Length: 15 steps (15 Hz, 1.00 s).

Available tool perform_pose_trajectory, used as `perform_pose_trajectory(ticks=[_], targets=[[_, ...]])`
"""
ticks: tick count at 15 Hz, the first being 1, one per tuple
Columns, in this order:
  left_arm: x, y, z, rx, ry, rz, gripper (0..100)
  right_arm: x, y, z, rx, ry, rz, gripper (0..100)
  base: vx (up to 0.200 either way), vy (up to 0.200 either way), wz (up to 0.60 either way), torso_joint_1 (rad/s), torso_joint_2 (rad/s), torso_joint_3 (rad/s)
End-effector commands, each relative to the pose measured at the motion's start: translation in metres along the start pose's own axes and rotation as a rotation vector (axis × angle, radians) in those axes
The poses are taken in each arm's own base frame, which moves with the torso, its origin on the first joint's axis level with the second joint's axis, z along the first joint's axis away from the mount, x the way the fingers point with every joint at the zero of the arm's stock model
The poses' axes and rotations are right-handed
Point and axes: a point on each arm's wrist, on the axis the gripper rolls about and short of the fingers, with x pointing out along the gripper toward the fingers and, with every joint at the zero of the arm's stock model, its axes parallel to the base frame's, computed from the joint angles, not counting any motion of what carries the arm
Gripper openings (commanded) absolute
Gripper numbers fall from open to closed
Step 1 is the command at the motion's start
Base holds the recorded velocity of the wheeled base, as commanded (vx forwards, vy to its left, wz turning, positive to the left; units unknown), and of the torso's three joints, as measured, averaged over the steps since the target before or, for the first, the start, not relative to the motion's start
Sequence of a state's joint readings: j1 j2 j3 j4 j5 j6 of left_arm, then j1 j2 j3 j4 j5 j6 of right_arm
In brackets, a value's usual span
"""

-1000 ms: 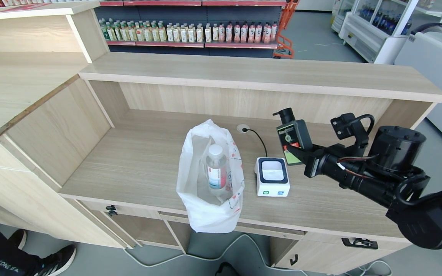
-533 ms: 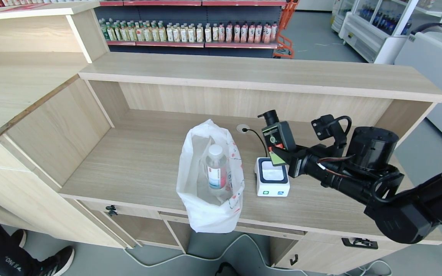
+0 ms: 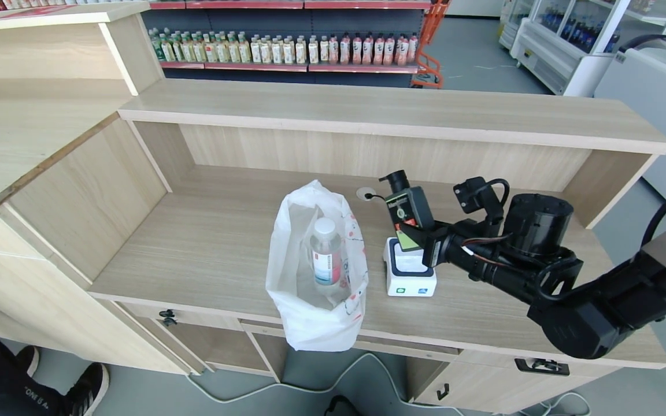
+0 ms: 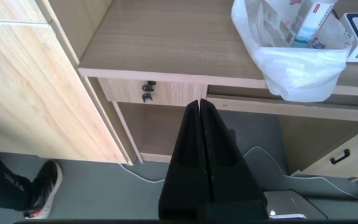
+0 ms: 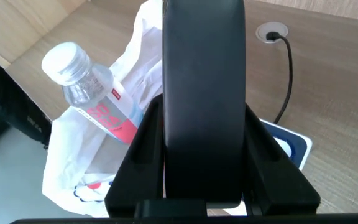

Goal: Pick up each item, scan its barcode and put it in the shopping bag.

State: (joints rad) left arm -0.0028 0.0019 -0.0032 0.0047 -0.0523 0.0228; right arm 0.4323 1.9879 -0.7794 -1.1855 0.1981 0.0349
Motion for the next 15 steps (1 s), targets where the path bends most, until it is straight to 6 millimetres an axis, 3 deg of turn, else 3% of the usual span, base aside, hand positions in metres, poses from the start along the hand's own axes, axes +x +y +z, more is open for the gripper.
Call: perform_pose_trajectory(ticks=[1,6,15], targets=[[0.000,0.000,0.000,0.000,0.000,0.001,0,0.005,0.002,-0.006,0.003,0.014,0.006,0,0.000,0.200,0.00,-0.007,0.00,0.012],[0.000,0.000,0.000,0.000,0.000,0.000,0,0.005,0.002,-0.006,0.002,0.011,0.007,0,0.000,0.200,0.00,0.005,0.01,-0.001],[0.000,0.000,0.000,-0.001,0.000,0.000,0,0.008,-0.006,-0.020,0.011,0.050,-0.029,0,0.000,0.000,0.00,0.000,0.00,0.000]])
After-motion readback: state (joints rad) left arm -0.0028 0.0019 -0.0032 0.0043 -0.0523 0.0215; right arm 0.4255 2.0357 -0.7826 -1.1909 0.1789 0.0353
